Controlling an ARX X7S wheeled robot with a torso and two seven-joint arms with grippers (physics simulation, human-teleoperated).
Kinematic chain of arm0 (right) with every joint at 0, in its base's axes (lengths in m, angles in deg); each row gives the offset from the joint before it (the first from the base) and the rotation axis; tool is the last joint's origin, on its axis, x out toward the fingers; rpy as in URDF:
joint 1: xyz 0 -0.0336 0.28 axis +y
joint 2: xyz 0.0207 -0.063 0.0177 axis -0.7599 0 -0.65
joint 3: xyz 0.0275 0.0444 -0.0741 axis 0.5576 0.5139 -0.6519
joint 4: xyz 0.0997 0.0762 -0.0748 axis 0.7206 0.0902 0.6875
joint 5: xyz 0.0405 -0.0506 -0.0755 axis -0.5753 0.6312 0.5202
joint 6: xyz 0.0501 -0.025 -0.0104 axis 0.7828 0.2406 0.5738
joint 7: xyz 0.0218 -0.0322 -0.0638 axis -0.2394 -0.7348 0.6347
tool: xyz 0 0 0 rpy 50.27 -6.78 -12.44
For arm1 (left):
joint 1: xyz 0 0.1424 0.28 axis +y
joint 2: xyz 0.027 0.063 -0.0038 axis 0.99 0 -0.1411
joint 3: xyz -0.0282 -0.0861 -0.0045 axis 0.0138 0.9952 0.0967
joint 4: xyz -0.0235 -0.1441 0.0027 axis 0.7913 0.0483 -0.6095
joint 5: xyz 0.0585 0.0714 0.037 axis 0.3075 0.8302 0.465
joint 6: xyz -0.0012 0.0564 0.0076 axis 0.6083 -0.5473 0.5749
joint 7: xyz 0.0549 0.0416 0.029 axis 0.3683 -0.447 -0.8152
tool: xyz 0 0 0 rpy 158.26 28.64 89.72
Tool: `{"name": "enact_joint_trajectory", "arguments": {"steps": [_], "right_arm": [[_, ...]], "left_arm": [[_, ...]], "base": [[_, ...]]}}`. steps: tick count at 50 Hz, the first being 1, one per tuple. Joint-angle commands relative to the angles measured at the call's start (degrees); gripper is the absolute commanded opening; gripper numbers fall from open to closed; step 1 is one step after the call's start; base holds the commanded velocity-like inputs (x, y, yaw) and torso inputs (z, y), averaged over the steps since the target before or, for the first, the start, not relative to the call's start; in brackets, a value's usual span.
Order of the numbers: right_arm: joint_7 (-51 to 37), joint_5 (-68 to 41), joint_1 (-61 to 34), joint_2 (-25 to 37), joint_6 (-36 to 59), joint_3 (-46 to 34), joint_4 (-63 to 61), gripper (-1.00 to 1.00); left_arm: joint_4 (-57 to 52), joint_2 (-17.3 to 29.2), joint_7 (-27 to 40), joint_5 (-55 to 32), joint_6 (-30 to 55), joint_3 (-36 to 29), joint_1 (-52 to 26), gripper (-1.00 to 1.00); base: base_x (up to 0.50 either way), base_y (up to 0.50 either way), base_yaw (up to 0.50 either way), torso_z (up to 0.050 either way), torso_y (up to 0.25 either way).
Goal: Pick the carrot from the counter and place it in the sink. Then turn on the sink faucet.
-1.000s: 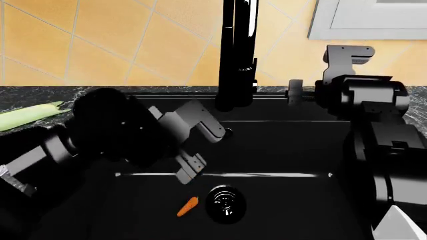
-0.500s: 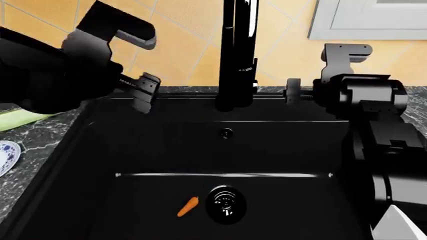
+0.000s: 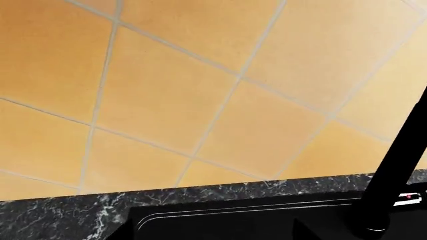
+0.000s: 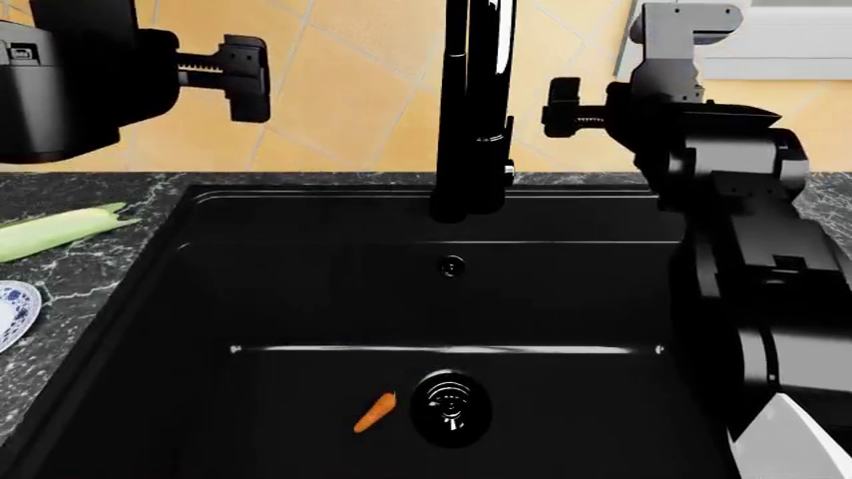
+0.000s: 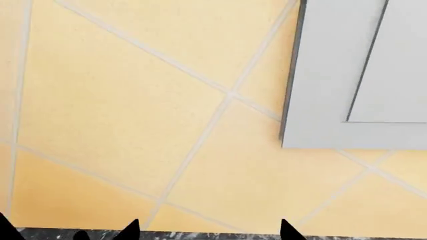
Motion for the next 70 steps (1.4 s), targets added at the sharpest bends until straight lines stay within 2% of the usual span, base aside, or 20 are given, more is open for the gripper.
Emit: {"name": "enact_joint_trajectory", "arguments": {"steps": [1,14,40,53,58,70], "right_arm": [[1.7,0.2,-1.0,-0.7,-3.1,0.9,0.0,1.00],[5.1,0.8,-1.6,-2.1,-2.2,-0.8,0.0,1.00],[10.1,0.1,0.2,-3.9,-2.5,-0.9,0.0,1.00],[8.4,0.5,0.6,-2.9,-2.3,-0.4,0.0,1.00],[7.6,0.5,0.9,-2.7,-2.3,-0.3,0.0,1.00],[8.1,0.6,1.4,-2.2,-1.6,-0.6,0.0,1.00]], "left_arm": [[0.1,-0.2,-0.3,0.5,-1.2,0.1,0.6,1.00],[0.1,0.0,-3.2,1.4,-1.5,-0.6,1.4,1.00],[0.0,0.3,-4.3,1.7,-1.7,-0.9,1.7,1.00],[-1.8,1.2,-6.8,3.8,-3.2,-1.5,2.7,1.00],[-2.0,1.6,-6.6,3.7,-3.6,-1.2,3.0,1.00],[-0.9,1.3,-6.8,3.6,-4.0,-1.1,3.3,1.00]], "base": [[0.00,0.00,0.00,0.000,0.000],[0.00,0.00,0.00,0.000,0.000],[0.00,0.00,0.00,0.000,0.000],[0.00,0.00,0.00,0.000,-0.019],[0.00,0.00,0.00,0.000,-0.205],[0.00,0.00,0.00,0.000,0.000]]}}
